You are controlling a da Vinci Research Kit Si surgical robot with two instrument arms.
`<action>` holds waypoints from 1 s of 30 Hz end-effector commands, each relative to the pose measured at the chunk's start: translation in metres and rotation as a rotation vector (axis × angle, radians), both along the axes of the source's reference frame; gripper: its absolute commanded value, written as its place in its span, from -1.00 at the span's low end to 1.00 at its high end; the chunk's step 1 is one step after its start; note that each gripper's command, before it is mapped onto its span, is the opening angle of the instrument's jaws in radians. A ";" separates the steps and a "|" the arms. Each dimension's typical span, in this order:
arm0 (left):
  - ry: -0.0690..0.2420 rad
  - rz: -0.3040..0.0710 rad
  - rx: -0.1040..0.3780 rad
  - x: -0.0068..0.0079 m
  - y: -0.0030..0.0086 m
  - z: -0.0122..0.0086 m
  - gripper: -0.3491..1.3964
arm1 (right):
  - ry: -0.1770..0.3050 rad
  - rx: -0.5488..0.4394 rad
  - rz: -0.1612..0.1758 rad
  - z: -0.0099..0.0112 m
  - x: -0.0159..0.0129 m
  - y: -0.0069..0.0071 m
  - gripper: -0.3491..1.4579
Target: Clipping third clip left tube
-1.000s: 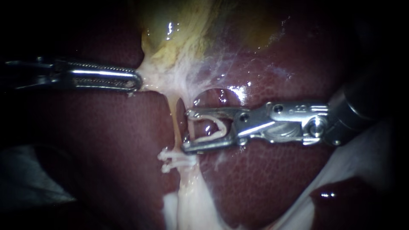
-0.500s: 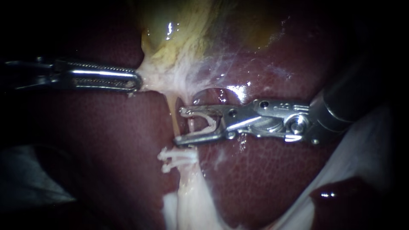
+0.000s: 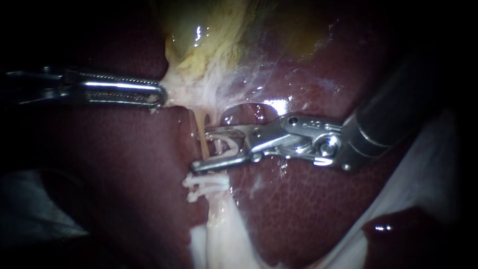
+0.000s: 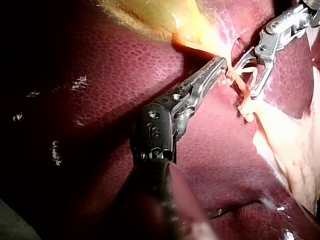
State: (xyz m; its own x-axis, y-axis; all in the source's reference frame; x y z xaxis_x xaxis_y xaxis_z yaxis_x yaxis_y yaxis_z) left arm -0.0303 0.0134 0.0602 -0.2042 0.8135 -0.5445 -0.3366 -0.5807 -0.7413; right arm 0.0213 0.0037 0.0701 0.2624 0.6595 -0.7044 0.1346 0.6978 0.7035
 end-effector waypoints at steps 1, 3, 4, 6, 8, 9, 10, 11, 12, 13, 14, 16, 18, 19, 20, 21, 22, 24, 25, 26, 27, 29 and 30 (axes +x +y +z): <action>0.000 -0.001 0.000 -0.0001 0.0000 0.0000 -1.00 | 0.009 0.008 0.011 -0.0001 0.0003 0.0000 -0.06; 0.001 -0.001 0.000 -0.0001 0.0000 0.0001 -1.00 | 0.029 0.018 0.020 -0.0003 0.0006 0.0000 -0.06; 0.001 -0.001 0.000 -0.0001 0.0000 0.0001 -1.00 | 0.039 0.026 0.020 -0.0005 0.0007 0.0000 -0.06; 0.001 -0.001 0.000 -0.0001 0.0000 0.0001 -1.00 | 0.055 0.031 0.019 -0.0009 0.0008 0.0001 -0.06; 0.001 -0.001 0.000 -0.0001 0.0000 0.0001 -1.00 | 0.070 0.037 0.021 -0.0018 0.0008 0.0004 -0.06; 0.001 -0.001 0.000 -0.0001 0.0000 0.0001 -1.00 | 0.075 0.041 0.020 -0.0022 0.0008 0.0005 -0.06; 0.001 -0.001 0.000 -0.0001 0.0000 0.0001 -1.00 | 0.078 0.044 0.022 -0.0026 0.0008 0.0007 -0.06; 0.001 -0.001 0.000 -0.0001 0.0000 0.0001 -1.00 | 0.082 0.047 0.023 -0.0033 0.0007 0.0008 -0.06; 0.001 -0.001 0.000 -0.0001 0.0000 0.0001 -1.00 | 0.086 0.050 0.024 -0.0037 0.0006 0.0009 -0.06; 0.001 -0.001 0.000 -0.0001 0.0000 0.0001 -1.00 | 0.087 0.052 0.023 -0.0042 0.0005 0.0010 -0.06; 0.001 -0.001 0.000 -0.0001 0.0000 0.0001 -1.00 | 0.091 0.056 0.024 -0.0047 0.0004 0.0011 -0.07; 0.001 -0.001 0.000 -0.0001 0.0000 0.0001 -1.00 | 0.093 0.059 0.023 -0.0056 0.0003 0.0012 -0.07; 0.001 -0.001 0.000 -0.0001 0.0000 0.0001 -1.00 | 0.094 0.061 0.023 -0.0060 0.0002 0.0013 -0.09; 0.001 -0.001 0.000 -0.0001 0.0000 0.0001 -1.00 | 0.094 0.062 0.022 -0.0061 0.0002 0.0014 -0.09; 0.001 -0.001 0.000 -0.0001 0.0000 0.0001 -1.00 | 0.094 0.063 0.022 -0.0062 0.0001 0.0014 -0.11; 0.001 -0.001 0.000 -0.0001 0.0000 0.0001 -1.00 | 0.093 0.062 0.025 -0.0062 0.0001 0.0014 -0.11; 0.001 -0.001 0.000 -0.0001 0.0000 0.0001 -1.00 | 0.091 0.062 0.027 -0.0062 0.0001 0.0014 -0.12; 0.000 -0.001 0.000 -0.0001 0.0000 0.0001 -1.00 | 0.088 0.067 0.028 -0.0060 0.0000 0.0015 -0.15; 0.000 -0.001 0.000 -0.0001 0.0000 0.0001 -1.00 | 0.088 0.067 0.028 -0.0059 -0.0001 0.0015 -0.16; 0.000 -0.001 0.000 -0.0001 0.0000 0.0001 -1.00 | 0.086 0.073 0.027 -0.0059 -0.0002 0.0016 -0.18; 0.000 -0.001 0.000 -0.0001 0.0000 0.0001 -1.00 | 0.087 0.073 0.027 -0.0058 -0.0003 0.0016 -0.22; 0.000 -0.001 0.000 -0.0001 0.0000 0.0001 -1.00 | 0.083 0.084 0.026 -0.0057 -0.0006 0.0017 -0.29; 0.000 -0.001 0.000 -0.0001 0.0000 0.0001 -1.00 | 0.084 0.084 0.026 -0.0056 -0.0007 0.0017 -0.37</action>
State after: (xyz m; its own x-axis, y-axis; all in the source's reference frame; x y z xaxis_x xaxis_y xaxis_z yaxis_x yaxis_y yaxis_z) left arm -0.0304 0.0134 0.0602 -0.2038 0.8138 -0.5442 -0.3381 -0.5802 -0.7410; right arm 0.0206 0.0054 0.0645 0.1866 0.7234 -0.6647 0.1782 0.6405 0.7470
